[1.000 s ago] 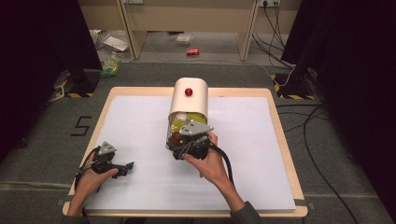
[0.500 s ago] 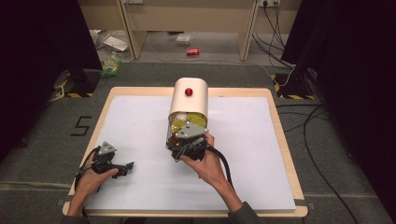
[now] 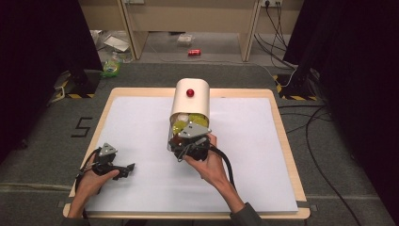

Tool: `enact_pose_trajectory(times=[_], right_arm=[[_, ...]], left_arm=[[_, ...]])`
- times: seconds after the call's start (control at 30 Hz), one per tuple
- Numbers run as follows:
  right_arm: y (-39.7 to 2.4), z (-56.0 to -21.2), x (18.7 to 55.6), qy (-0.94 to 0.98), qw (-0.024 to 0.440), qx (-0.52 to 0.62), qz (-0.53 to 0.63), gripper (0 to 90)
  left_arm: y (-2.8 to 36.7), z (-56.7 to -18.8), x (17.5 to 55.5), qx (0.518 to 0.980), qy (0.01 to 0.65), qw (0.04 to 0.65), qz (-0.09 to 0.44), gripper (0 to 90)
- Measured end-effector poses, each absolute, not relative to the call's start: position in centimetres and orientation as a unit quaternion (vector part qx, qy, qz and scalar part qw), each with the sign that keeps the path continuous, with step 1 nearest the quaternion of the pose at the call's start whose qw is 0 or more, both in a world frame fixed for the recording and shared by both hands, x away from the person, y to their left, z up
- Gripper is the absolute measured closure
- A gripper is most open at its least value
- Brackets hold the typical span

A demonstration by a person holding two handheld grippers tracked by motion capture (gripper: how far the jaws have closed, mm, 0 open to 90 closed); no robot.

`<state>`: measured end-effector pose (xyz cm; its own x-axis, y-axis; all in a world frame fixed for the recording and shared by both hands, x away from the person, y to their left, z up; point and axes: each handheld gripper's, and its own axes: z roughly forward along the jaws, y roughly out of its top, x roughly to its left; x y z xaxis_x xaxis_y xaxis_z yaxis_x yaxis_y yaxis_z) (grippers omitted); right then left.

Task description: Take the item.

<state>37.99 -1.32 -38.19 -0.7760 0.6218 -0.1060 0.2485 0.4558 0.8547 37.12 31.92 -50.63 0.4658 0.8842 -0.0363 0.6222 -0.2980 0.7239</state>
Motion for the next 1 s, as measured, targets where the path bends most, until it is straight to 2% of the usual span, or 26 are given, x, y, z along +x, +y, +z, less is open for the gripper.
enact_pose_trajectory(times=[0.4, 0.67, 0.87, 1.0], right_arm=[[-1.9, -37.3, 37.8, 0.820, 0.214, 0.259, 0.464, 44.5], [-0.7, -38.0, 37.4, 0.834, 0.255, 0.239, 0.427, 44.0], [-1.2, -37.5, 37.3, 0.818, 0.288, 0.244, 0.433, 49.6], [-1.9, -37.4, 37.7, 0.815, 0.277, 0.257, 0.439, 48.2]], left_arm=[[31.9, -50.6, 37.1, 0.783, 0.481, 0.346, 0.189, 0.0], [31.9, -50.6, 37.1, 0.783, 0.481, 0.346, 0.189, 0.0], [31.9, -50.6, 37.1, 0.783, 0.481, 0.346, 0.189, 0.0], [31.9, -50.6, 37.1, 0.783, 0.481, 0.346, 0.189, 0.0]])
